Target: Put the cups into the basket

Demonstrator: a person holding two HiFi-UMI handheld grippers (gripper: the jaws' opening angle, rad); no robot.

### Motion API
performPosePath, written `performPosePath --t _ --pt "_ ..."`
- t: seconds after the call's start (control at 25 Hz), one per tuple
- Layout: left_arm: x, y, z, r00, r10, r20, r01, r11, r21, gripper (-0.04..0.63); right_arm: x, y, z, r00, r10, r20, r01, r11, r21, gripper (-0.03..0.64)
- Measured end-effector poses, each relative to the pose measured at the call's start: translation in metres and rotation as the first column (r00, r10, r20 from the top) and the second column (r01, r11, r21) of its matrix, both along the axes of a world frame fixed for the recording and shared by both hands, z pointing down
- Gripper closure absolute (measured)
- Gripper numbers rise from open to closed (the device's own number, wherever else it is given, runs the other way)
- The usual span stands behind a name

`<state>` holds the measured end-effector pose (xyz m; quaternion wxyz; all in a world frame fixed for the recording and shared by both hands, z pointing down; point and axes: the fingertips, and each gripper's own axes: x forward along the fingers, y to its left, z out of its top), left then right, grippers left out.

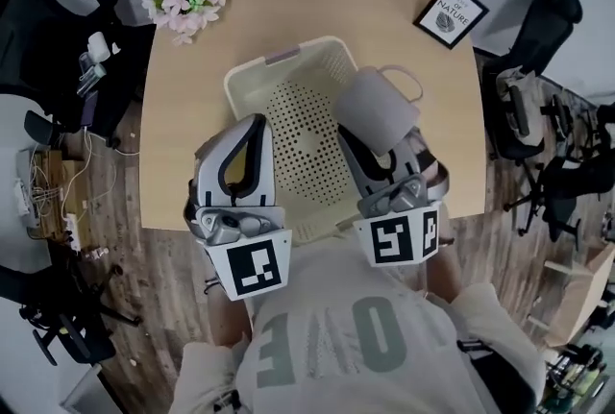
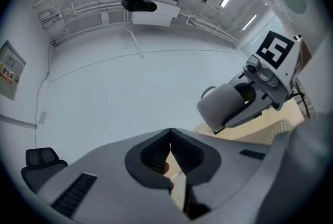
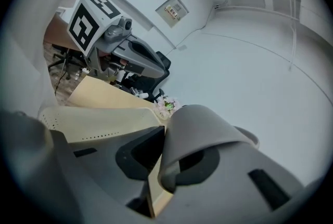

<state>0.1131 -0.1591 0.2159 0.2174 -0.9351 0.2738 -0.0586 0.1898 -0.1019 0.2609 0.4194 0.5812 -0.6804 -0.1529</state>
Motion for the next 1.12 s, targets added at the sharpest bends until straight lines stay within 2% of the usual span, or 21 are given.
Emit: performPosePath --t 0.12,0.24,0.32,0.44,0.6,0.72,0.8,0.92,1.0,1.12 --pt "-0.002 -0.008 0.009 1.000 0.000 -0.012 0.000 1.000 -0.013 0.584 -0.004 -0.014 0.016 0.999 -0.039 -0.025 0.037 0.995 -0.088 0.568" --pt "-0.006 -0.015 0.025 1.000 -0.026 0.016 0.027 0.999 -0.042 0.584 -0.007 -0.021 0.036 0.993 -0.103 -0.059 0.090 0.976 -0.199 0.568" --pt "-0.009 -0.016 0.036 0.999 -0.040 0.002 0.040 0.997 -0.065 0.584 -0.009 -0.023 0.050 0.983 -0.164 -0.087 0.133 0.950 -0.283 0.568" --pt "-0.016 -0.021 0.055 0.997 -0.076 0.009 0.076 0.993 -0.093 0.584 -0.012 -0.025 0.074 0.957 -0.263 -0.121 0.195 0.894 -0.404 0.568" --pt "-0.032 -0.031 0.074 0.990 -0.134 0.034 0.137 0.984 -0.114 0.584 -0.019 -0.025 0.109 0.910 -0.387 -0.149 0.254 0.803 -0.539 0.568" --pt "-0.045 -0.031 0.086 0.985 -0.165 0.043 0.169 0.977 -0.133 0.586 -0.021 -0.018 0.137 0.867 -0.476 -0.147 0.284 0.715 -0.639 0.568" --pt "-0.054 -0.029 0.096 0.982 -0.177 0.063 0.185 0.973 -0.138 0.584 -0.016 -0.008 0.160 0.843 -0.516 -0.154 0.256 0.636 -0.728 0.568" --pt "-0.067 -0.029 0.107 0.975 -0.209 0.076 0.218 0.964 -0.151 0.586 -0.003 0.008 0.194 0.800 -0.571 -0.183 0.166 0.505 -0.847 0.568" --pt "-0.072 -0.028 0.113 0.970 -0.231 0.079 0.241 0.957 -0.162 0.584 0.004 0.015 0.208 0.768 -0.609 -0.196 0.135 0.453 -0.881 0.568" --pt "-0.077 -0.028 0.121 0.962 -0.258 0.091 0.271 0.947 -0.170 0.586 0.007 0.024 0.220 0.754 -0.634 -0.173 0.123 0.394 -0.911 0.568"
